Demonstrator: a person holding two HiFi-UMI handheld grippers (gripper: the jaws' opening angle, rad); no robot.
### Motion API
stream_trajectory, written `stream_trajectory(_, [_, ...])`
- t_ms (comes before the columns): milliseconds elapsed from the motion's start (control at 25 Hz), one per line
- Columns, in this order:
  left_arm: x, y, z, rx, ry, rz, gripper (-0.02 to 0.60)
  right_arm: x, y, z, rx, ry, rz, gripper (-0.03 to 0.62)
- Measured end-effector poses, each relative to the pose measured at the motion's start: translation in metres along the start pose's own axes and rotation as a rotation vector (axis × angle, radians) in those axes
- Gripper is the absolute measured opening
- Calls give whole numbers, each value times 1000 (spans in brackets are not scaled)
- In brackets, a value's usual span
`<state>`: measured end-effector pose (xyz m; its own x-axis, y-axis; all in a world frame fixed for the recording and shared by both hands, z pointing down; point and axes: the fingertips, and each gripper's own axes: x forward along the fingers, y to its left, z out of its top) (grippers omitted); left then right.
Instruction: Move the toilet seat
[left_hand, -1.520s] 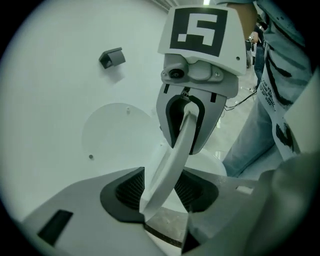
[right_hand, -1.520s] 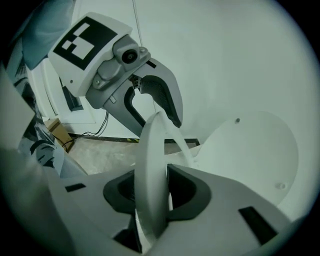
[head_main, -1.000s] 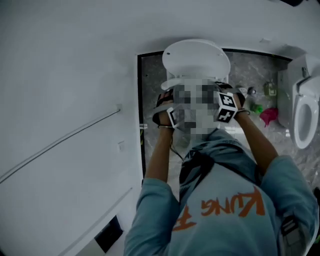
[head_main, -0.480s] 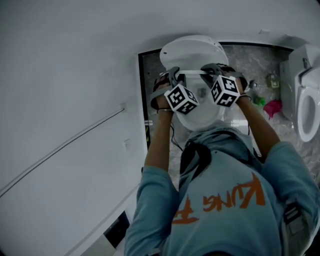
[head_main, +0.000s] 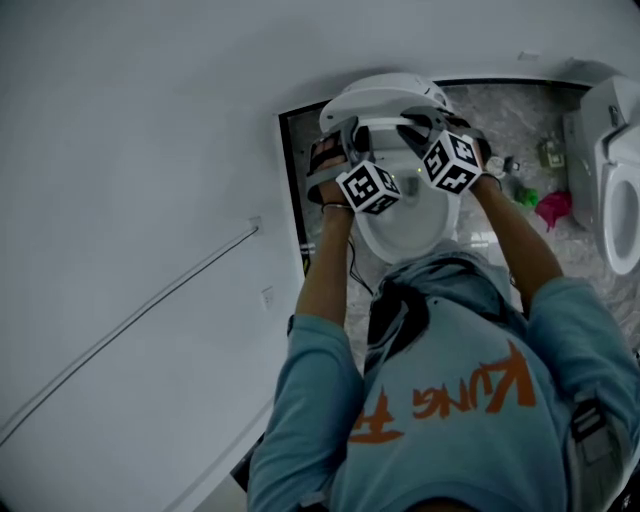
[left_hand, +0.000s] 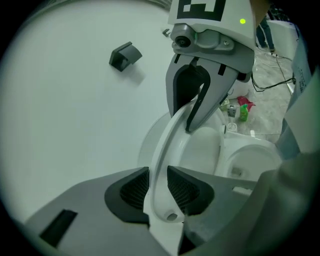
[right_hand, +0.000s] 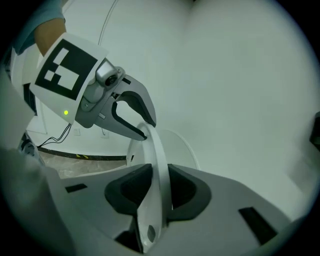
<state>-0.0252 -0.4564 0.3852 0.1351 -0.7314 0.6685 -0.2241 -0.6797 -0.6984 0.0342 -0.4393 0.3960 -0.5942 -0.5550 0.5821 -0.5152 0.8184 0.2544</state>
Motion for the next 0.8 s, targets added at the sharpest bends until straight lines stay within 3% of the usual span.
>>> stream_trajectory(240, [17,11,3,13,1,-48,107,3,-26,-3,50,87,-139,118])
stream_trajectory(320, [20,17,4,18,-14,-32,107,1,-34,-3,74,106,-187,115])
stream_trajectory(440, [30,21,6,18,-13,-33,107,-4,-45,-5,105,125,-251,62])
stream_trajectory(520, [37,24,7,16,2,-47,107,0,-49,-7,109,134,-261,75])
stream_trajectory(800, [57,29,16,21,-1,-66,107,10,-61,-22,-34,236,-295,74])
